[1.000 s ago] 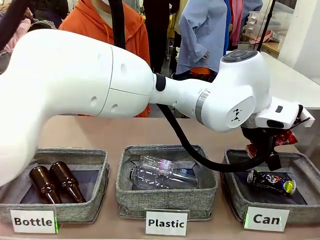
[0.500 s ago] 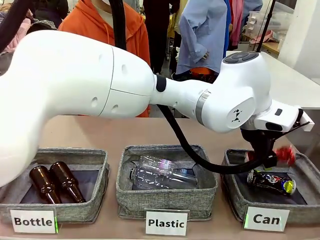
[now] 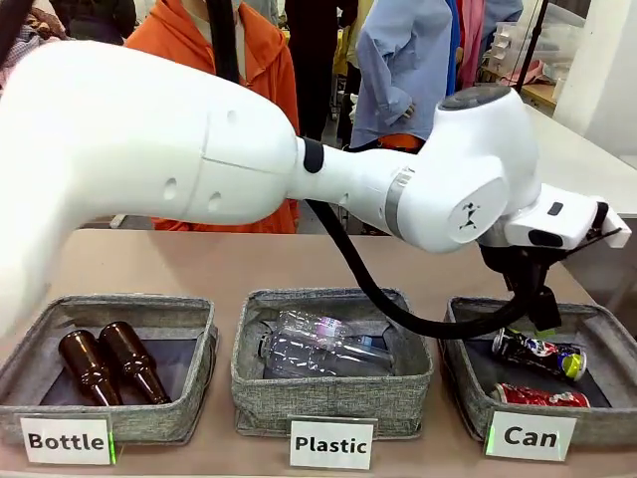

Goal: Sort the can waste into the basket.
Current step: Pick up the can waste from the table and place it in the right Fabric basket.

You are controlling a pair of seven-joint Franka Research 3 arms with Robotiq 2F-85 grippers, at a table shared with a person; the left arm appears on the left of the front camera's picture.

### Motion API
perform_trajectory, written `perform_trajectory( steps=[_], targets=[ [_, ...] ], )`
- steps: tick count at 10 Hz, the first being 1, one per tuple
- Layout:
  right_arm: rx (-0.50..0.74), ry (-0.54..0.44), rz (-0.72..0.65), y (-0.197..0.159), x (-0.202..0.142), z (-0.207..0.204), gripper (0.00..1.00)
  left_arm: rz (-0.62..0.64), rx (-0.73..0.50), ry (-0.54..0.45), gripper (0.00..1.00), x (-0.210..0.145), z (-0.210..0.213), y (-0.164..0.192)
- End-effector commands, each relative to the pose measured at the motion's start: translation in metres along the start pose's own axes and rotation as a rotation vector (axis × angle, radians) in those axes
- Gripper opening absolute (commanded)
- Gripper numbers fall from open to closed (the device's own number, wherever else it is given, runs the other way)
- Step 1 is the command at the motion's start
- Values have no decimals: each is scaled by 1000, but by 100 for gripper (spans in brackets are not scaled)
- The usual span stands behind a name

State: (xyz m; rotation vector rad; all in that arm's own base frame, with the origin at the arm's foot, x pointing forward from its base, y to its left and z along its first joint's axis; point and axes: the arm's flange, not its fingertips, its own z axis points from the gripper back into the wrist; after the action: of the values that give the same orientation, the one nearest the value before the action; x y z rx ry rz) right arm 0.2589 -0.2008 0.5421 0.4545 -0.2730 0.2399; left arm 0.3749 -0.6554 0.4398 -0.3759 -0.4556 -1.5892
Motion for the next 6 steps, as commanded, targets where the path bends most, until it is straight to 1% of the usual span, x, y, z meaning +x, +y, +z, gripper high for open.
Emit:
perform_trajectory(
  steps=[1,2,3,4,5,6],
  targets=[
    [-14,15,-18,1,3,2,100,-8,-42,-57,100,-34,43,-15],
    [0,0,0,0,0,0,100,9,-104,-29,100,-52,67,-26],
    [104,12,-3,8,25,-10,100,22,-86,-34,100,-77,93,-39],
    [130,14,-21,19,49,-26,100,45,-103,-73,100,-100,117,-48],
    [196,55,-7,35,74,-45,100,121,-118,-146,100,-127,142,-55],
    [207,78,-39,52,99,-72,100,245,-155,-246,100,-155,168,-62]
  ],
)
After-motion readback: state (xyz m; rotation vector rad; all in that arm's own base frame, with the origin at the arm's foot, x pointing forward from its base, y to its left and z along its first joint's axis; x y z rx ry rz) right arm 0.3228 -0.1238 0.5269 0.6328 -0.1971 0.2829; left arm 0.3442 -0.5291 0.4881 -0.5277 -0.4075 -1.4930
